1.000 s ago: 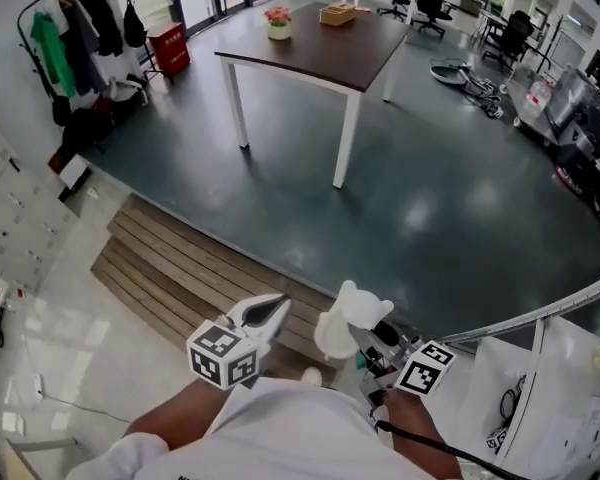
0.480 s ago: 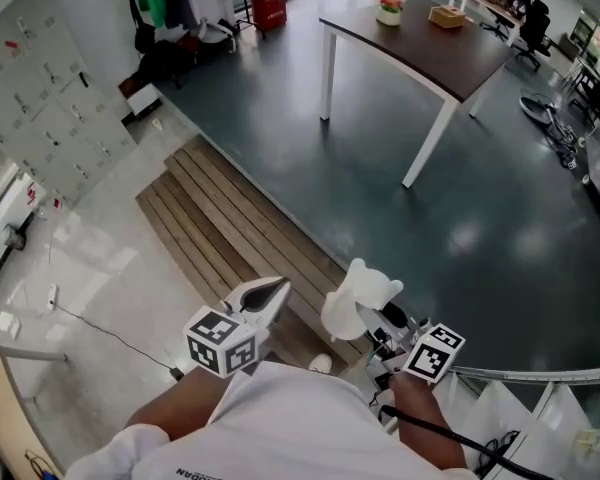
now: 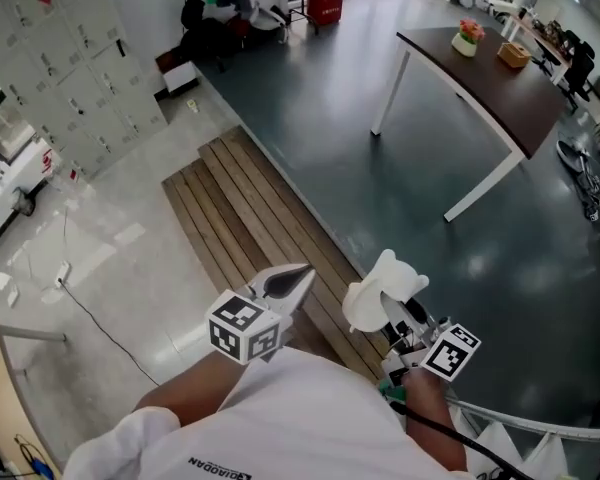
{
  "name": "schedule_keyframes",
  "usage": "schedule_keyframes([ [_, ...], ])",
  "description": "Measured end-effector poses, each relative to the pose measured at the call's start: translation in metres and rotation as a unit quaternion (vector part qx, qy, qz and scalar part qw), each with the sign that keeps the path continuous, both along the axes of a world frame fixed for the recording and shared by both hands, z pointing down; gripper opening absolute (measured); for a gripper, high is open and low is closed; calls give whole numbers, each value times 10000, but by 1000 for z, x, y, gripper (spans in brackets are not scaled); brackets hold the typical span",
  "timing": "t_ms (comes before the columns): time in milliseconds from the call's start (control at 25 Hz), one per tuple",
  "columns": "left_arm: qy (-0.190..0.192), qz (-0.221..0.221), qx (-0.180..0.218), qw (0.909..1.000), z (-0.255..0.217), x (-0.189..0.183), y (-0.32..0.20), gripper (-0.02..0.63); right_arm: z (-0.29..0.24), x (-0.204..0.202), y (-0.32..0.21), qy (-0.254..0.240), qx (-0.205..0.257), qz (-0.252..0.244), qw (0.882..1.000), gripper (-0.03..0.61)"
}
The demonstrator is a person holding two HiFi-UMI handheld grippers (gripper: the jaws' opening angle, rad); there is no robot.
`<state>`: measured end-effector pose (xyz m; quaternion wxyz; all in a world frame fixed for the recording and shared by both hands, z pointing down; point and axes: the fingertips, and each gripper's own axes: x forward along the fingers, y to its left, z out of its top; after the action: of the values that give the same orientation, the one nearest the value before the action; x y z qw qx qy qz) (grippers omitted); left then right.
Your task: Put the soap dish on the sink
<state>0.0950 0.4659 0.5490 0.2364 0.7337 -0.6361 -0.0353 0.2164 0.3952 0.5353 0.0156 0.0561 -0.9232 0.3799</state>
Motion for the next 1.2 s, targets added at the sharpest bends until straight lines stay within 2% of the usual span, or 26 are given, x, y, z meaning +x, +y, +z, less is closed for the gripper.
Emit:
schedule_keyframes([
  [320,-206,1,68,9998,5,-115,-25,5,-12,-97,-34,-235,78,217,9995,138],
  [400,-122,77,47,9999,3,-135,-27,5,-22,-114,-38,-183,95,357,9992,138],
  [480,25,188,19,9998,4,-138,-31,5,-27,-115,-42,-99,118,513,9986,138],
  [640,114,629,-42,9979,14,-121,-54,5,-24,-94,-62,-95,22,978,9952,138],
  [760,64,771,-47,9970,9,-139,-80,5,-20,-111,-85,-104,-53,1084,9940,138],
  [960,-56,1194,56,9928,3,-164,-151,5,-18,-139,-132,-283,-74,1422,9894,138],
  [1120,-256,1554,61,9875,-12,-152,-227,5,-25,-133,-195,-449,-114,1674,9848,138],
  [1200,-300,1690,68,9851,-32,-146,-267,5,-36,-128,-226,-543,-275,1820,9814,137],
])
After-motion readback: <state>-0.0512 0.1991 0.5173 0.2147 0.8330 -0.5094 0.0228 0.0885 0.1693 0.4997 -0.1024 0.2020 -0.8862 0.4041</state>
